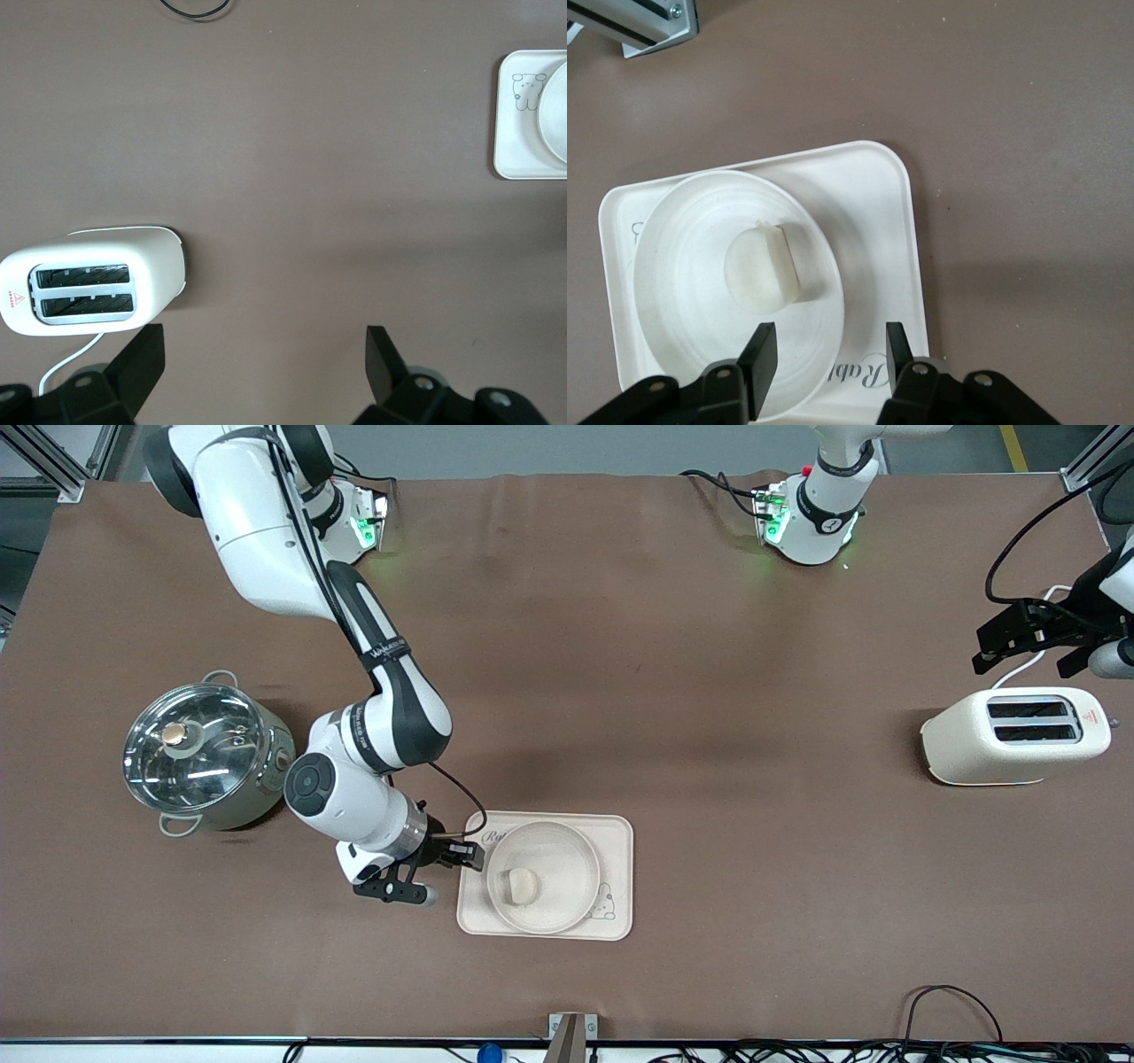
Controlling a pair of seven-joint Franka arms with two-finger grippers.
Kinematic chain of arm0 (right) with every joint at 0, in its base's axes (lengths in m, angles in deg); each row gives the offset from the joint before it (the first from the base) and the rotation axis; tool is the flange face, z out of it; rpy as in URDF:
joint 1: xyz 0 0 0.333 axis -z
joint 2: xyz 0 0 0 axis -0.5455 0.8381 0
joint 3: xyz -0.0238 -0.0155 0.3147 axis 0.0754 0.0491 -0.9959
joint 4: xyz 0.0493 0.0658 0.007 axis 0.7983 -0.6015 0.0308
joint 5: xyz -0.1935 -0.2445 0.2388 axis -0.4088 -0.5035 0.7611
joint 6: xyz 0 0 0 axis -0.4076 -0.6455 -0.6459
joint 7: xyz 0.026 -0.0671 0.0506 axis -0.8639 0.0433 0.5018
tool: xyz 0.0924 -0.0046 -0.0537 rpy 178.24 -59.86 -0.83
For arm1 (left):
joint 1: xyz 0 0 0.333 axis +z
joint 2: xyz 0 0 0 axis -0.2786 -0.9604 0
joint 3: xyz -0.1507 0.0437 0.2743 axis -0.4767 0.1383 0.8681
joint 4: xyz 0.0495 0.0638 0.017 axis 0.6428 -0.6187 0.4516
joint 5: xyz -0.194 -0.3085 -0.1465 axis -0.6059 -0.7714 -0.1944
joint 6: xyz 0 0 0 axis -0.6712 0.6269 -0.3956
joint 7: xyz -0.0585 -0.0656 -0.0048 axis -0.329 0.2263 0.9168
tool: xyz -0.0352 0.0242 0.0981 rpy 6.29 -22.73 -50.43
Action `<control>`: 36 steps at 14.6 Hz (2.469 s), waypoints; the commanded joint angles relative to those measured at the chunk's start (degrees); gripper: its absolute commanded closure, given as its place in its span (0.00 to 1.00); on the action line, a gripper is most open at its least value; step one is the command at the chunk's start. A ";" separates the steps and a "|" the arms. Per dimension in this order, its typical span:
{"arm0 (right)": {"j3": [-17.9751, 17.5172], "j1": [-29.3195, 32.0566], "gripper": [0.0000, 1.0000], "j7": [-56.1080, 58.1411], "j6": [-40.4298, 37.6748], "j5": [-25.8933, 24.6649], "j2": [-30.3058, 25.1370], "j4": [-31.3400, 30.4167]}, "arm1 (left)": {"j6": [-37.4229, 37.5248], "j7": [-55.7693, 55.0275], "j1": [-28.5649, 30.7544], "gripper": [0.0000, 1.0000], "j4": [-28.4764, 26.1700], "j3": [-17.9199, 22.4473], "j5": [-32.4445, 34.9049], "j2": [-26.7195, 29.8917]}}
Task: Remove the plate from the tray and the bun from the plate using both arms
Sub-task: 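Reach the right gripper down to the white plate's rim on the tray, then close the right gripper on the plate rim, then lift the plate with the bun off the tray with the right gripper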
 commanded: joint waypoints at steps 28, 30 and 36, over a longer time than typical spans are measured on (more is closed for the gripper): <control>-2.95 0.07 0.99 1.63 3.02 0.83 10.63 7.88 | 1.22 0.42 0.34 0.00 0.84 -0.31 0.32 -0.12; -3.04 0.60 1.00 2.17 1.79 0.91 8.79 7.88 | 1.22 0.42 0.34 0.00 0.84 -0.31 0.32 -0.12; -3.12 2.09 1.00 2.43 -6.38 0.91 1.59 7.79 | 1.13 0.42 0.34 0.00 0.84 -0.31 0.32 -0.12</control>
